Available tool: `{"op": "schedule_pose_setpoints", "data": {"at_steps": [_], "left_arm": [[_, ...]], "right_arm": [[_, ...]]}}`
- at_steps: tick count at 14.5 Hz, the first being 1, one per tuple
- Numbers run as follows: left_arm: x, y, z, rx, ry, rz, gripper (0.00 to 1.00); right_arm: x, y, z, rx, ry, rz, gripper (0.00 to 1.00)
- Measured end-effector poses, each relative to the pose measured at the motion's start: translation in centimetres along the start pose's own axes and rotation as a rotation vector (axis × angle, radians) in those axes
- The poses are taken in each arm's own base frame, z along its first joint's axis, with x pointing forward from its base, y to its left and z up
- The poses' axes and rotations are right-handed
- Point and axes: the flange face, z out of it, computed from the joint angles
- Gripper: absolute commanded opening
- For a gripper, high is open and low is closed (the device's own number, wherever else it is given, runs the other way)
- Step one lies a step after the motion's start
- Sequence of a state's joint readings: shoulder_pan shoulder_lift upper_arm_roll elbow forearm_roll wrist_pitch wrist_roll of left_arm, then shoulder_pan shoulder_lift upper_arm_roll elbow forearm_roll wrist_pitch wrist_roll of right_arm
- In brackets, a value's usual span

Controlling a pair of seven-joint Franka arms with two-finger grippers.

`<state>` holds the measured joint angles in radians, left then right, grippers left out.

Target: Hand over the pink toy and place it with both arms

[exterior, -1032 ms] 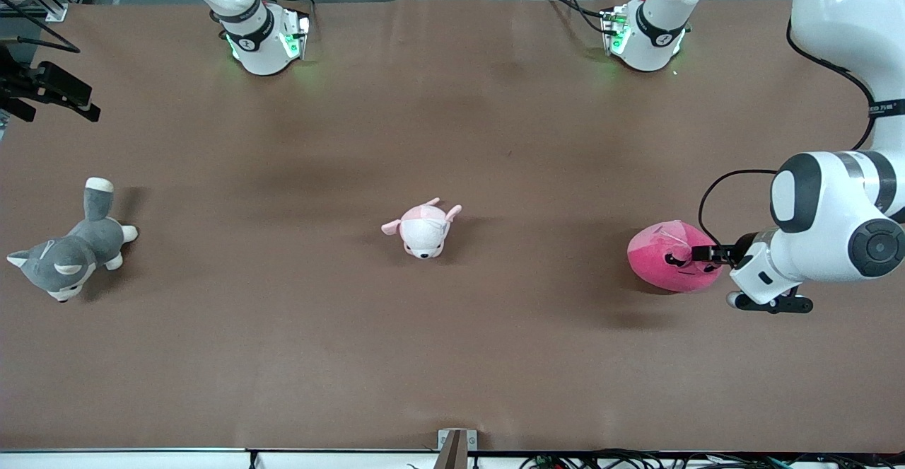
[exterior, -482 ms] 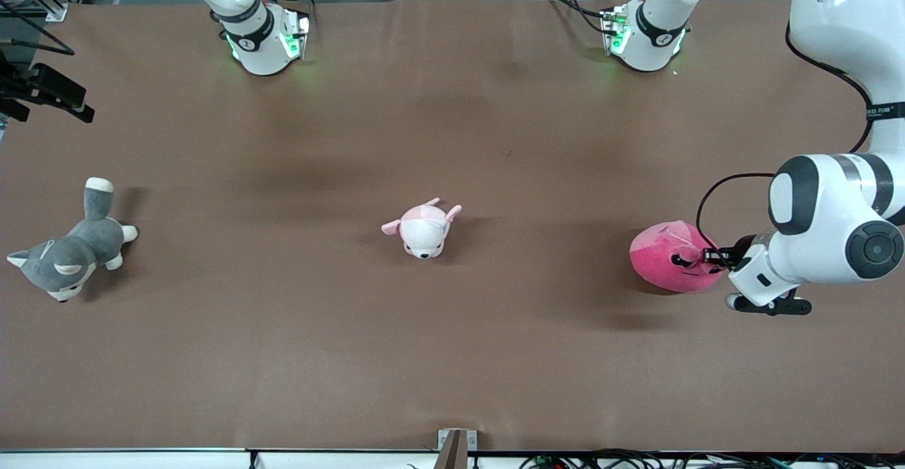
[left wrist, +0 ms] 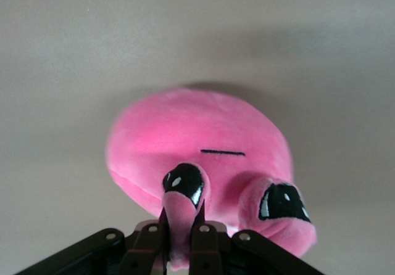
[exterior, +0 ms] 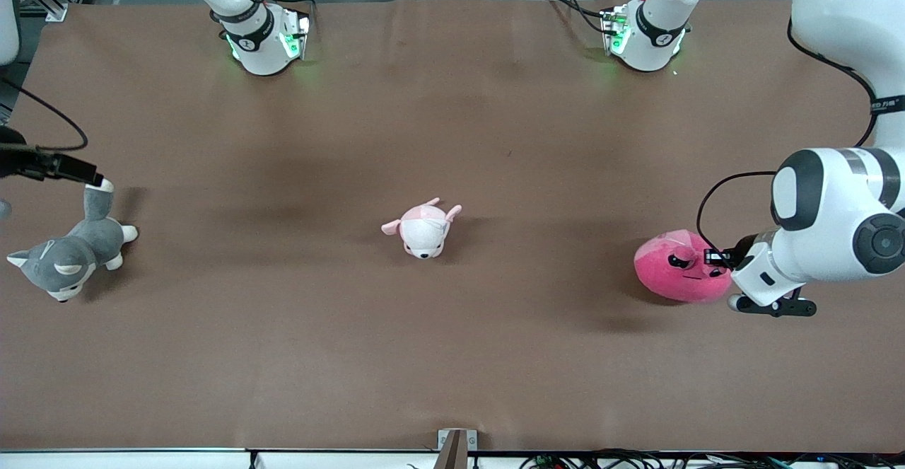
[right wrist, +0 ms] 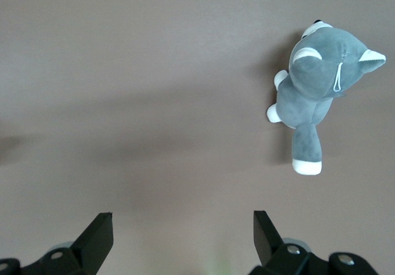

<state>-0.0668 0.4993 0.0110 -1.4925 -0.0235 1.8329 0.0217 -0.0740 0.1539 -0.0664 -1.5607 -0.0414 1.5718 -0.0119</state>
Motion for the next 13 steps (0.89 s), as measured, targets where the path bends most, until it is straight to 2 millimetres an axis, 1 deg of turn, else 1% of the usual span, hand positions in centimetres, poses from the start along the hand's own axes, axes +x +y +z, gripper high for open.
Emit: {"op": "schedule_pose_setpoints", "data": {"at_steps": [1, 3, 4, 5, 6, 7, 9, 10, 11, 13], "left_arm": [[-0.6, 1.2, -1.8, -0.007, 0.004, -0.01, 0.0], [-2.4, 4.5, -6.5, -0.027, -0.007, -0.043, 0.0], [-3.7, 6.3, -8.9, -0.043, -0.03, -0.066, 0.0], [-4.8, 8.3, -10.9, -0.057, -0.05, -0.091, 0.0], [-5.9, 10.4, -12.7, -0.069, -0.063, -0.115, 0.0], [-6.8, 12.9, -14.2, -0.076, -0.071, -0.136, 0.0], [-8.9, 18.7, -16.3, -0.087, -0.072, -0.182, 0.0], [-10.2, 21.9, -17.0, -0.091, -0.072, -0.205, 0.0], [-11.7, 25.1, -17.5, -0.094, -0.074, -0.231, 0.0], [-15.3, 31.6, -18.1, -0.096, -0.08, -0.283, 0.0]], "right_arm": [[0.4, 0.1, 0.6, -0.017, -0.006, 0.006, 1.0], [0.6, -0.1, 0.7, -0.022, -0.005, 0.094, 1.0], [0.5, -0.7, 0.5, -0.021, -0.003, 0.161, 1.0], [0.5, -2.0, 0.3, -0.019, -0.001, 0.228, 1.0], [0.3, -4.3, 0.1, -0.013, 0.001, 0.299, 1.0], [0.1, -7.2, 0.0, -0.002, 0.0, 0.364, 1.0], [-1.0, -13.9, -0.1, 0.034, -0.012, 0.476, 1.0], [-1.6, -16.9, -0.3, 0.052, -0.016, 0.531, 1.0], [-2.3, -19.5, -0.5, 0.077, -0.022, 0.582, 1.0], [-3.5, -23.4, -1.1, 0.129, -0.043, 0.682, 1.0]]}}
